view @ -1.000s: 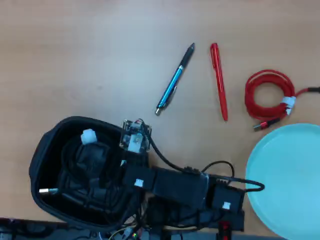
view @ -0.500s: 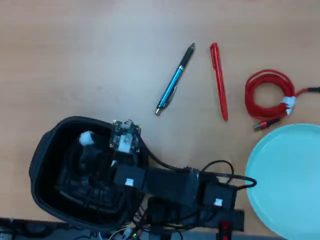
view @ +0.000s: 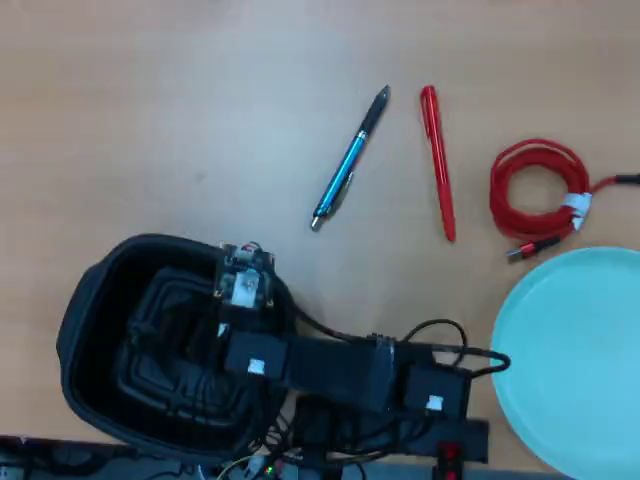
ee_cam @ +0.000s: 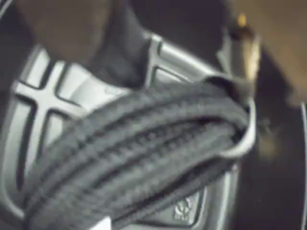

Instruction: Put a black charging cable in a black bowl and put a red charging cable in a green bowl

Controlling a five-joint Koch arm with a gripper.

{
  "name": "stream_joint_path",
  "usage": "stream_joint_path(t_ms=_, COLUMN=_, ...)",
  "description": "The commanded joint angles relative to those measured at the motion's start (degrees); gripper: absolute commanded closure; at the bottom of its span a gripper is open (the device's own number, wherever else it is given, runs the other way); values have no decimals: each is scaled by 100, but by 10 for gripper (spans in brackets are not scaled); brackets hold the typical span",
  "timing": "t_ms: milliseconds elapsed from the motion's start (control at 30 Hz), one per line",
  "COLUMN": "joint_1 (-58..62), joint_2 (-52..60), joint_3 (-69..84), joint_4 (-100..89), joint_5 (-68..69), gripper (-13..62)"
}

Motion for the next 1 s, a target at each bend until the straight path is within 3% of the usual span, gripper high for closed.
stream_joint_path(t_ms=0, joint_1=-132, joint_2=26, joint_3=-123, joint_4=-308, joint_5=18, gripper=106)
stream_joint_path(t_ms=300, joint_1=-185, joint_2=35, joint_3=-79, joint_4=-26, joint_5=105, gripper=-54)
stream_joint_path(t_ms=733, joint_1=-308, joint_2=167, joint_3=-580, joint_4=984, joint_5=870, gripper=-57)
stream_joint_path(t_ms=833, joint_1=-387, joint_2=158, joint_3=-765, joint_4=1081, joint_5=1758, gripper=-51)
stream_joint_path(t_ms=967, joint_1=-387, joint_2=141, joint_3=-765, joint_4=1063, joint_5=3920, gripper=-50)
